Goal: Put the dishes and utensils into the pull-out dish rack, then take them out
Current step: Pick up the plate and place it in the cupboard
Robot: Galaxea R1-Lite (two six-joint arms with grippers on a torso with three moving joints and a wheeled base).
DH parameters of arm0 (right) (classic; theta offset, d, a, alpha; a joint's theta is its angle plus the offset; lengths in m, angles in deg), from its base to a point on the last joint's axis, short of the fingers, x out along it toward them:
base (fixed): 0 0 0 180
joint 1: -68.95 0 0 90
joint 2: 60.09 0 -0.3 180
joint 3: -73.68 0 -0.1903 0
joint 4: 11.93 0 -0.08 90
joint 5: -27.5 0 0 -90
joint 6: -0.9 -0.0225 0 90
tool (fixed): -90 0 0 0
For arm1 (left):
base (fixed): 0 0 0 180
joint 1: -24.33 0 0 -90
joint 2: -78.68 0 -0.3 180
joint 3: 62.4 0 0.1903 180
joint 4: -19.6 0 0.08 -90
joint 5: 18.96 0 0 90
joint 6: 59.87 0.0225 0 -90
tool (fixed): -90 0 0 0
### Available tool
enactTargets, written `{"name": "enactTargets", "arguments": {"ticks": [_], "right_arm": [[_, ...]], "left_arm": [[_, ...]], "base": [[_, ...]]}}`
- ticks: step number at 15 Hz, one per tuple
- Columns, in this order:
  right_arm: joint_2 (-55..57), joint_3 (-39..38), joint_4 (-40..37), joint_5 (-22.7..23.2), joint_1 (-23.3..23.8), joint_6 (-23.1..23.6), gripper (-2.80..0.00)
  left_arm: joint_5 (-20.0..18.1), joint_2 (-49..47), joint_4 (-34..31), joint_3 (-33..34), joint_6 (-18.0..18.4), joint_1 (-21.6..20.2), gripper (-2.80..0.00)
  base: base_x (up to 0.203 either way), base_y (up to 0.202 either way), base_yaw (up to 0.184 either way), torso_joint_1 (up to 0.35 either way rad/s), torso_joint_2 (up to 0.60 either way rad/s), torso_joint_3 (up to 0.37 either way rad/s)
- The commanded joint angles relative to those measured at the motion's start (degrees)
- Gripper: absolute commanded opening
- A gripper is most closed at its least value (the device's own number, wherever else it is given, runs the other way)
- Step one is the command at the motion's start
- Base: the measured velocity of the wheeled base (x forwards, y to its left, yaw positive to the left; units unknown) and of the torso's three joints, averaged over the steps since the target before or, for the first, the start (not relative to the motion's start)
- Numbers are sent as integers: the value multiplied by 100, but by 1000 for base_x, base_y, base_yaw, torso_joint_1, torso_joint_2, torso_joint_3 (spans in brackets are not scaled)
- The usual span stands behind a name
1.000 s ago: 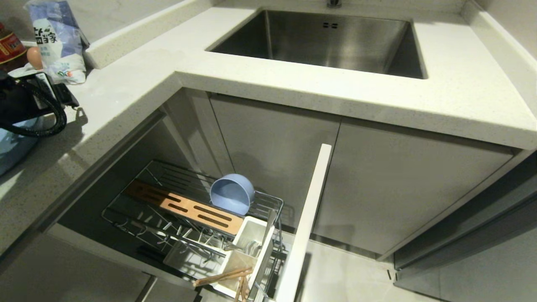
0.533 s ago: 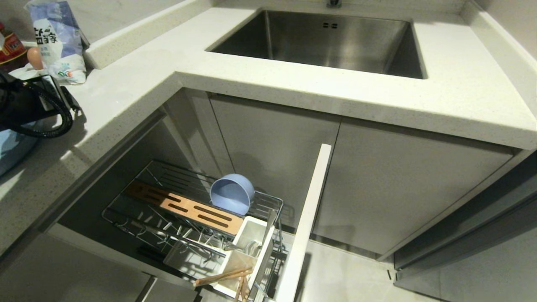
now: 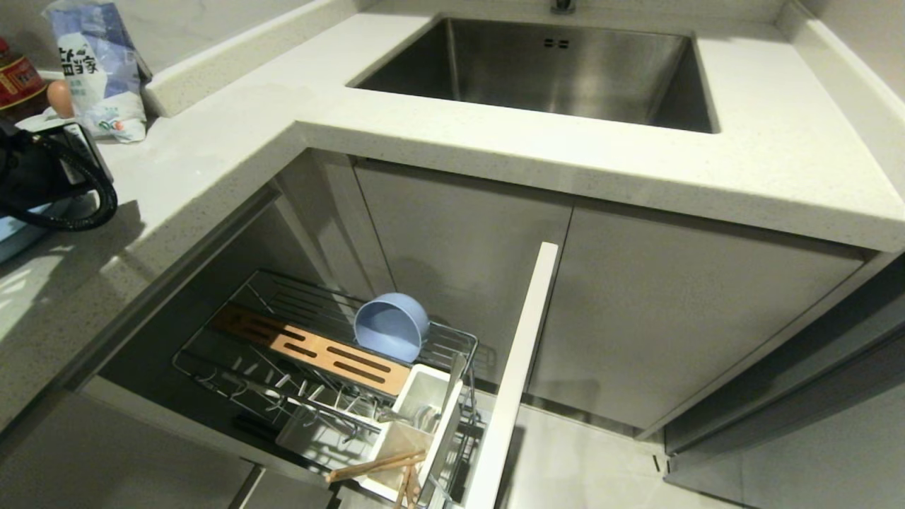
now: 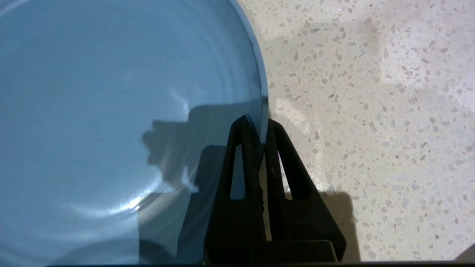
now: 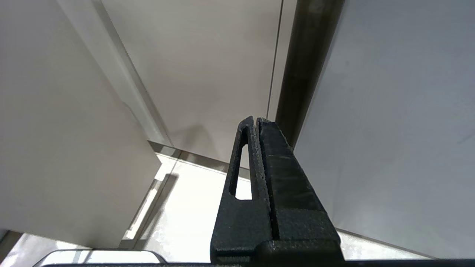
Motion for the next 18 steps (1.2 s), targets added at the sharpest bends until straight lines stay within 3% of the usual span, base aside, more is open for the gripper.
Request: {"name": "enactTargets", "arguments": {"ticks": [1, 8, 14, 16, 18], "right_arm": [[-4, -132, 6, 1, 0, -2, -280], [-4, -132, 6, 1, 0, -2, -280], [-4, -132, 6, 1, 0, -2, -280], [-4, -132, 6, 1, 0, -2, -280], [-4, -132, 6, 1, 0, -2, -280]], "left_arm": [[7, 63, -15, -5, -16, 41, -280], [51, 768, 19, 31, 0, 442, -280], [131, 1700, 125, 94, 4, 1231, -280], [139, 1942, 595, 92, -16, 1593, -280], [163, 2071, 1454, 76, -8, 1953, -280]], "base": [[0, 0, 0, 0, 0, 0], [0, 0, 0, 0, 0, 0], [0, 0, 0, 0, 0, 0], [0, 0, 0, 0, 0, 0], [0, 0, 0, 0, 0, 0]]}}
